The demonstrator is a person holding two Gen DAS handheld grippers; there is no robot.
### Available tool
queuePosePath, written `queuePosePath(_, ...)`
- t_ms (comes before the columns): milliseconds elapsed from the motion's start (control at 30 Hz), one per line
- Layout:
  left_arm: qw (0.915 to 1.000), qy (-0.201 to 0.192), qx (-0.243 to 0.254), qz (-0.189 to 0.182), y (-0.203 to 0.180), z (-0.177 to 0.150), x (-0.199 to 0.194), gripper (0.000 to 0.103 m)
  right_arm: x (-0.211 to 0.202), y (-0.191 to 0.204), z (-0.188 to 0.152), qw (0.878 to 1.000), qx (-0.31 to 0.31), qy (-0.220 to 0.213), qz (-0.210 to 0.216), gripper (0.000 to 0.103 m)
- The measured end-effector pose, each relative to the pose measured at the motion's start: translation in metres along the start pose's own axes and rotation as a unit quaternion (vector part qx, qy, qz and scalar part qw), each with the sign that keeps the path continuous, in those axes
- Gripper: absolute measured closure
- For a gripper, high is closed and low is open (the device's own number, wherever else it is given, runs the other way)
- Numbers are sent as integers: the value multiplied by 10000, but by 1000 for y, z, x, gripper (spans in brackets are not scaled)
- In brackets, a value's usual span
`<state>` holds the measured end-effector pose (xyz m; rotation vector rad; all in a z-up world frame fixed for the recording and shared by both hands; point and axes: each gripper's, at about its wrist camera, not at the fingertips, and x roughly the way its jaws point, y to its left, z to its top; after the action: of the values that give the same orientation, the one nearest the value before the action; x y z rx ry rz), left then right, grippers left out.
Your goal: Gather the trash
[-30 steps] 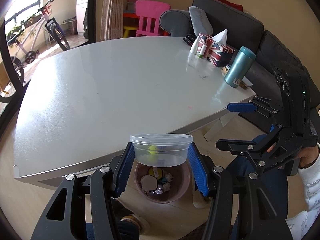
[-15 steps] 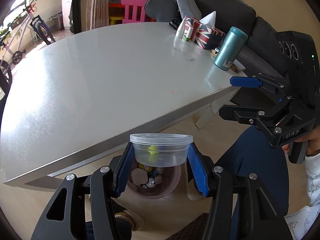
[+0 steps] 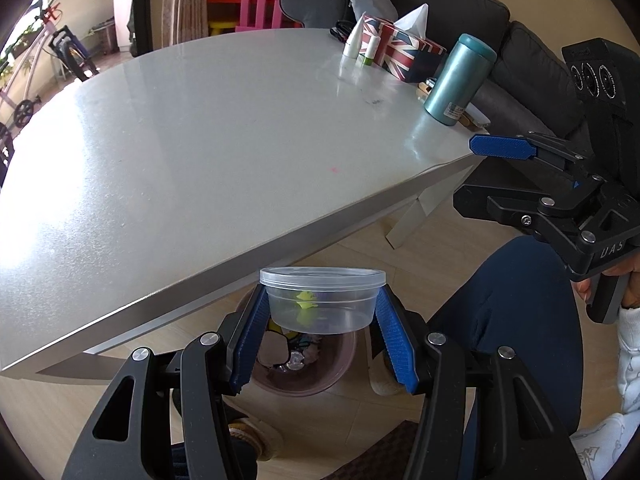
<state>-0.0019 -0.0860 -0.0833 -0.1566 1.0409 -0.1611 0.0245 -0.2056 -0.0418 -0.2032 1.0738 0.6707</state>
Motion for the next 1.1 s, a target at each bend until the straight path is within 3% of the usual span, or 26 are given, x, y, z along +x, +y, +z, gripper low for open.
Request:
queuePosePath(67, 10000, -18, 7, -17, 0, 1, 1, 48, 0, -1, 1, 10000, 4, -8, 4, 5)
queuePosePath(100, 10000, -30, 3, -25, 0, 1, 2, 37, 0, -1, 1, 10000, 8, -11, 5, 5)
queuePosePath(133, 10000, -80, -7, -8, 1, 2, 1, 12, 0, -2, 1, 10000, 13, -12, 4, 5)
queuePosePath(167, 9999, -168, -4, 32, 0, 2, 0, 8, 0, -2, 1, 10000, 18, -11, 4, 5)
queuePosePath(833, 9986, -351, -308, 239, 21, 0, -25, 8, -2, 1, 2, 10000, -18, -94, 21, 5)
queuePosePath(1100, 9963, -579, -413, 488, 42, 7, -50, 8, -10, 0, 22, 9996, -122, -274, -5, 5)
